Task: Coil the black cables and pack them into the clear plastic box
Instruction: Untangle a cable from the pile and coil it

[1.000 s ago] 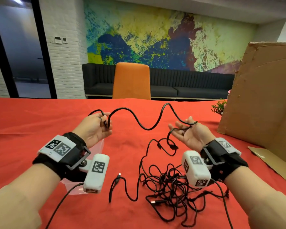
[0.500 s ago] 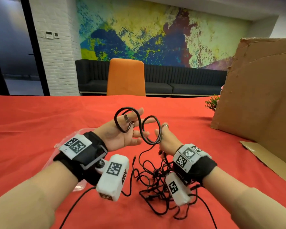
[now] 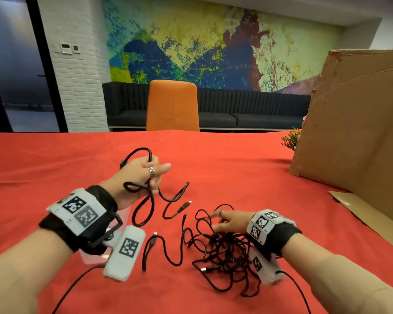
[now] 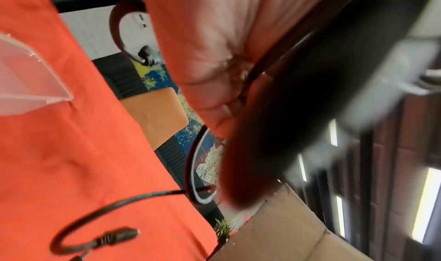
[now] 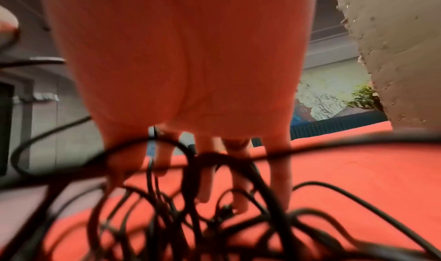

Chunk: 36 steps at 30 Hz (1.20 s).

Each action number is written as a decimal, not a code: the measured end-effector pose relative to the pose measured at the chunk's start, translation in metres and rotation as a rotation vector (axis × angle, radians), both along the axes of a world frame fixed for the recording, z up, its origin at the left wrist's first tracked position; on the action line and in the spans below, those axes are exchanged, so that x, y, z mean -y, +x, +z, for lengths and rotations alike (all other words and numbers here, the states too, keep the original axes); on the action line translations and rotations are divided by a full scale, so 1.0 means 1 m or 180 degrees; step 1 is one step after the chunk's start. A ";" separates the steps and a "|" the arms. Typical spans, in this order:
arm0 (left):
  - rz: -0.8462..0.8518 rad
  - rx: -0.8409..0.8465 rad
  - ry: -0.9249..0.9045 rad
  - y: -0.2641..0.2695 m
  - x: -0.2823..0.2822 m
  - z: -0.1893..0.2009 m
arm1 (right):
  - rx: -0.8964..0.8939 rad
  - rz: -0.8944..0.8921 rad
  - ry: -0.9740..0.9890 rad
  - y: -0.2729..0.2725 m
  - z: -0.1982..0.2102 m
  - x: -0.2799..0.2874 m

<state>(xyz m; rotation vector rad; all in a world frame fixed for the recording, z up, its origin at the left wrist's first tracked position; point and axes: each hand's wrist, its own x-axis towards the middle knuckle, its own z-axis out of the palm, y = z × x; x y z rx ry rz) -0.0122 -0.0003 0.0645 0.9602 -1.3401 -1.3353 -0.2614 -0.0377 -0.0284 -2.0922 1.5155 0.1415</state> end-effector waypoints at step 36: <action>-0.0010 0.0314 -0.0840 -0.033 -0.007 -0.020 | 0.2576 -0.0224 -0.0715 0.044 0.054 -0.032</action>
